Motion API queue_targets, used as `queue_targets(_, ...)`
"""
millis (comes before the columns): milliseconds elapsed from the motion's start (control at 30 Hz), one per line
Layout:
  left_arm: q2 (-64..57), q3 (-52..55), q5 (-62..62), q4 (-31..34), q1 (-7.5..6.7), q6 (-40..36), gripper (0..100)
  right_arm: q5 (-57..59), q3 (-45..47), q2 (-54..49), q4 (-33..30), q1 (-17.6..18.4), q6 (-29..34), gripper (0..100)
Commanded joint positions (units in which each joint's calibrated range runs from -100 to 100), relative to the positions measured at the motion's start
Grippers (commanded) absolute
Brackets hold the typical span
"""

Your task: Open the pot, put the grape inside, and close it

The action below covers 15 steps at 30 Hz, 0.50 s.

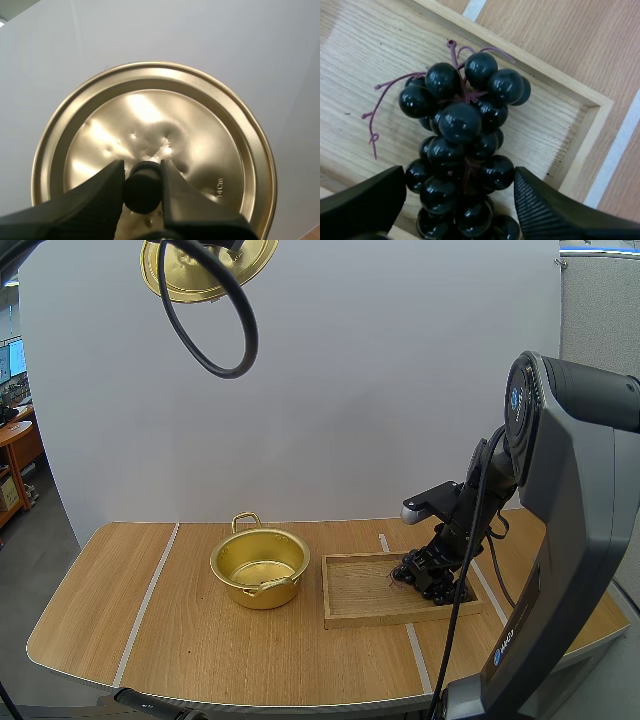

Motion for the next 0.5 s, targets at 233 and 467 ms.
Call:
queue_targets(233, -0.02, -0.29, -0.78, 0.78, -0.21, -0.34, 0, 0.95, -0.33, 2.16, -0.07, -0.18, -0.47, 63)
queue_targets(467, -0.02, -0.29, -0.78, 0.78, -0.21, -0.34, 0, 0.95, -0.33, 2.16, 1.38, -0.18, -0.37, 0)
